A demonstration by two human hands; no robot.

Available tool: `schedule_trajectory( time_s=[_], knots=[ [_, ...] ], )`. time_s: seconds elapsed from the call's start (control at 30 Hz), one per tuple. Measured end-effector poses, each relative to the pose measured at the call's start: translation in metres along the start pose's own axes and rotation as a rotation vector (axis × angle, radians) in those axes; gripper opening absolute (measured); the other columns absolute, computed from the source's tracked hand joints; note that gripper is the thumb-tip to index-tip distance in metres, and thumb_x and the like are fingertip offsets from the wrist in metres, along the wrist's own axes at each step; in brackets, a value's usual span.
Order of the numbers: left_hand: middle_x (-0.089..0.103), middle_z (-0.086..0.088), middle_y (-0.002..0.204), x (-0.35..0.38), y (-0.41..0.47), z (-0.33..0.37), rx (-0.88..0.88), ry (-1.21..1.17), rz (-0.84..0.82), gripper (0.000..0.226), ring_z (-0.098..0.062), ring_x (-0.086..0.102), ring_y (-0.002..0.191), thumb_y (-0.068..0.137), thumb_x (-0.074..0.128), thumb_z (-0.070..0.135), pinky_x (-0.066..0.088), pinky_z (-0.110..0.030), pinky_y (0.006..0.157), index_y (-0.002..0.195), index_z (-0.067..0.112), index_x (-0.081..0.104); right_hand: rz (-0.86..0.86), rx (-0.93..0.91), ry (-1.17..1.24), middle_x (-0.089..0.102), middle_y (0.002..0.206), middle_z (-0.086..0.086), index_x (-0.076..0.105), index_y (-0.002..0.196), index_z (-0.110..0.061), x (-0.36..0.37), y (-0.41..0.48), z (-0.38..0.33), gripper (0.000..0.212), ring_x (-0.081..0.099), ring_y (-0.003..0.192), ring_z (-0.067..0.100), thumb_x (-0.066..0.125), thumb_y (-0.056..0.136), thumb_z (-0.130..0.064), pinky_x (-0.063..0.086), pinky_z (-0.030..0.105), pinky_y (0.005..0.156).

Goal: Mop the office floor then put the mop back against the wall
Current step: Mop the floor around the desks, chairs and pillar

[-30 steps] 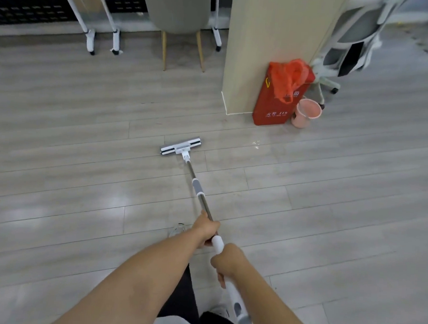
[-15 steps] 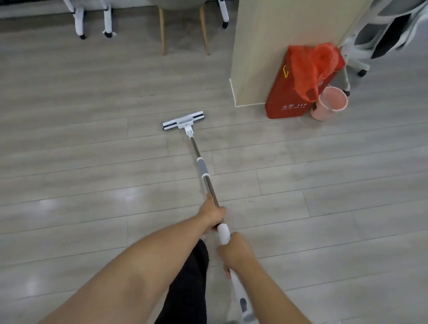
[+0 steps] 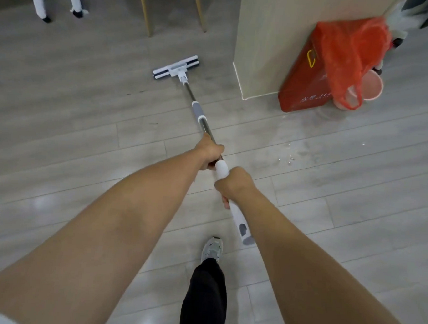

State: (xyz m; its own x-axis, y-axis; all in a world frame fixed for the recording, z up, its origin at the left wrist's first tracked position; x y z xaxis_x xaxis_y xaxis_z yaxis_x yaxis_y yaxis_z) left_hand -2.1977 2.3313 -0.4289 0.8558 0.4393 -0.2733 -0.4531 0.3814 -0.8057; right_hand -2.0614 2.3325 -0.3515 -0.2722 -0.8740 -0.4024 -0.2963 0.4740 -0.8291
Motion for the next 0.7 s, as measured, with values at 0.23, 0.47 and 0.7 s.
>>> schedule_trajectory(
  time_s=[0.23,0.47,0.7],
  knots=[
    [0.064,-0.015,0.106,0.027,0.004,-0.019,-0.054,-0.001,-0.041,0.05,-0.029,0.069,0.085,0.095,0.052,0.012,0.061,-0.04,0.055,0.138,0.027,0.03,-0.019,-0.002,-0.038,0.063,0.062,0.008,0.054,0.107,-0.009,0.004,0.002,0.034,0.021,0.055,0.034,0.016,0.054,0.086,-0.009,0.041,0.022,0.042],
    [0.065,-0.014,0.104,0.056,-0.05,-0.071,-0.092,0.125,-0.069,0.073,-0.03,0.07,0.086,0.097,0.052,0.015,0.063,-0.043,0.062,0.155,0.035,0.011,-0.05,0.027,0.006,0.067,0.096,0.013,0.049,0.12,-0.011,0.039,-0.042,0.097,0.034,0.061,0.049,0.021,0.051,0.086,-0.011,0.053,0.031,0.047],
    [0.064,-0.013,0.106,0.121,-0.164,-0.16,-0.107,0.127,-0.098,0.065,-0.029,0.069,0.088,0.098,0.053,0.017,0.064,-0.043,0.066,0.152,0.03,0.02,-0.13,0.1,-0.107,0.065,0.09,0.014,0.044,0.132,-0.006,0.064,-0.146,0.2,0.036,0.059,0.049,0.021,0.048,0.097,-0.012,0.054,0.031,0.047]
  ],
)
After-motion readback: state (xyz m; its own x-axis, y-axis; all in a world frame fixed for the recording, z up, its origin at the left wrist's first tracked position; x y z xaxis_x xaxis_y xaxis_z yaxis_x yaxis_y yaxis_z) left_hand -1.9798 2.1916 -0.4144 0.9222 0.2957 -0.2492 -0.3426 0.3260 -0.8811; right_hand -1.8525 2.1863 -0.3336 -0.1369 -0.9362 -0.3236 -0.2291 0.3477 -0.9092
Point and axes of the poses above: each hand's wrist, its own y-axis towards the middle knuckle, its own x-axis out of the palm, z = x × y, the point moved 3 cm from there along y, towards the middle knuckle
